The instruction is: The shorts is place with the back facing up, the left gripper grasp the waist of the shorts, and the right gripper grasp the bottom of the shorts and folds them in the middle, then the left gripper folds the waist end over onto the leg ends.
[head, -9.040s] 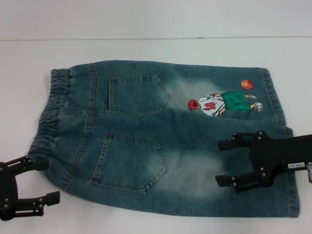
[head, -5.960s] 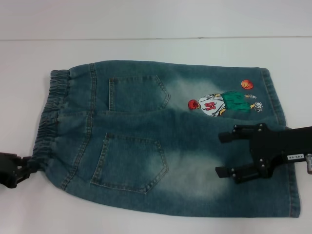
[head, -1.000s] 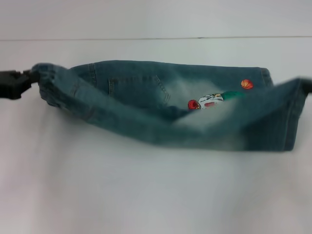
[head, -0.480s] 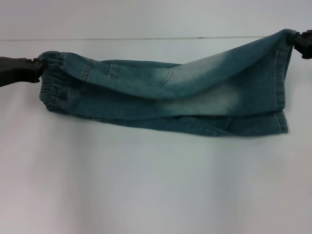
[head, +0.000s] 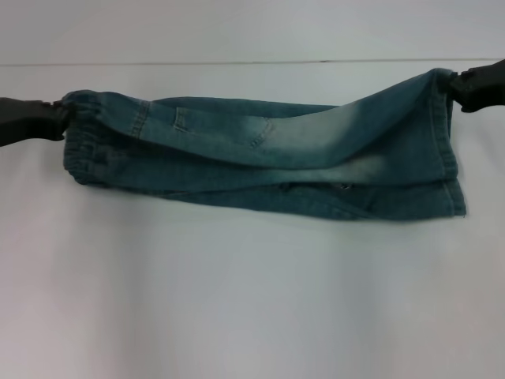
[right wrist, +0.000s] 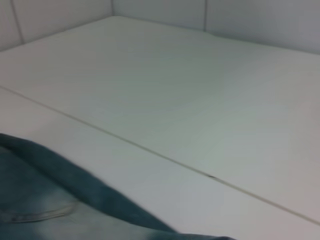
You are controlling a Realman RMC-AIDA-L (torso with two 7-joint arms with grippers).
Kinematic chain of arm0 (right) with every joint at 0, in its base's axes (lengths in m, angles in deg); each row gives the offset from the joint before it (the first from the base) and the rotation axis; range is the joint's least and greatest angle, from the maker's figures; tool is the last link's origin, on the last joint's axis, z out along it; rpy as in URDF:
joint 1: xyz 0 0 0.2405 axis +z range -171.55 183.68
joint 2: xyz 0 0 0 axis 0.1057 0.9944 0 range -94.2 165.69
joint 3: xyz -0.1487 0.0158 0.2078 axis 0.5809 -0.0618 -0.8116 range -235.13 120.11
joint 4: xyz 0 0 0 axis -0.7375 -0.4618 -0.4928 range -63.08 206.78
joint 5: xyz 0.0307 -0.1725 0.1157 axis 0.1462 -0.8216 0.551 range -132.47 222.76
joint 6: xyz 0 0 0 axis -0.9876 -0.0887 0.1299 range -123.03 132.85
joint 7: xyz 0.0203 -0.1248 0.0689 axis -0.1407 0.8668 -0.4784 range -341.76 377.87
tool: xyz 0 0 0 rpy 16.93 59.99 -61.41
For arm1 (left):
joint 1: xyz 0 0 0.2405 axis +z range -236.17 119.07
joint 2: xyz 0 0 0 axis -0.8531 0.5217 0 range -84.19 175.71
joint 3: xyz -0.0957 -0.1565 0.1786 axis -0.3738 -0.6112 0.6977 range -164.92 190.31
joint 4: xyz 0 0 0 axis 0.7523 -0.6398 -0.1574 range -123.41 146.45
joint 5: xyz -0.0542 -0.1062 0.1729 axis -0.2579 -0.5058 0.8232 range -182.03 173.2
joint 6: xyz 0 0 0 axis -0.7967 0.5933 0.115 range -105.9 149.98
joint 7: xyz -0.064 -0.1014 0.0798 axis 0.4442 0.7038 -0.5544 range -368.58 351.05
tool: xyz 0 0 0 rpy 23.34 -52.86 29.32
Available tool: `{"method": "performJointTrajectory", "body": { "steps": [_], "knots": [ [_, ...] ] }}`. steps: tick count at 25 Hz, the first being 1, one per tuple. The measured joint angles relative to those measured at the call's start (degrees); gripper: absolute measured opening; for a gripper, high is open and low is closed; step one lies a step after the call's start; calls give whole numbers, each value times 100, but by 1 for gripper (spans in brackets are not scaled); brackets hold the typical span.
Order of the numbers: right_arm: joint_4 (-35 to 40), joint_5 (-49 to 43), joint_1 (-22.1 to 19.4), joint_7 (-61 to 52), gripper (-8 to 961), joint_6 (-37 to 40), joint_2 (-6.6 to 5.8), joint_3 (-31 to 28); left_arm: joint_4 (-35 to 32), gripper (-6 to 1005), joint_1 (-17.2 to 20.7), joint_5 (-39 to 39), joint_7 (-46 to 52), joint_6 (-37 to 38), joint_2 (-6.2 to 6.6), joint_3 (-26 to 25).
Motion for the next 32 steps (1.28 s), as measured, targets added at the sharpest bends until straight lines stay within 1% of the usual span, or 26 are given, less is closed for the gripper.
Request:
{"method": "performJointTrajectory", "body": {
  "steps": [2, 3, 4, 9, 11, 13, 17, 18, 20, 24, 28, 32],
  "knots": [
    [148, 132, -76, 6, 9, 380, 0, -7, -61, 48, 61, -27, -17, 86, 8, -62],
    [421, 375, -208, 6, 9, 894, -1, -19, -80, 48, 75, -44, -30, 148, 14, -108],
    [421, 375, -208, 6, 9, 894, -1, -19, -110, 48, 95, -82, -54, 266, 27, -183],
    [1097, 1110, -649, -107, 10, 1916, -3, -22, -233, 48, 189, -374, -172, 954, 105, -613],
    [1218, 1303, -801, -182, 10, 2135, -4, -28, -248, 48, 220, -404, -169, 1154, 142, -759],
    [1288, 1369, -937, -246, 10, 2239, -5, -29, -251, 48, 275, -406, -156, 1310, 163, -879],
    [1289, 1421, -1126, -211, 9, 2399, -4, -45, -285, 47, 385, -448, -167, 1406, 153, -1041],
    [1288, 1452, -1164, -162, 9, 2488, -4, -71, -354, 47, 515, -570, -197, 1457, 137, -1118],
    [1286, 1559, -1230, -49, 9, 2699, -4, -160, -395, 47, 601, -688, -230, 1500, 135, -1131],
    [1277, 1831, -1278, 86, 9, 3060, -37, -455, -466, 47, 824, -1205, -373, 1667, 159, -1148],
    [1271, 1967, -1273, 105, 10, 3242, -60, -650, -441, 47, 856, -1334, -404, 1797, 189, -1220],
    [1138, 1953, -1286, 142, 10, 3218, -50, -662, -398, 47, 863, -1300, -402, 1804, 191, -1241]
  ]
}}
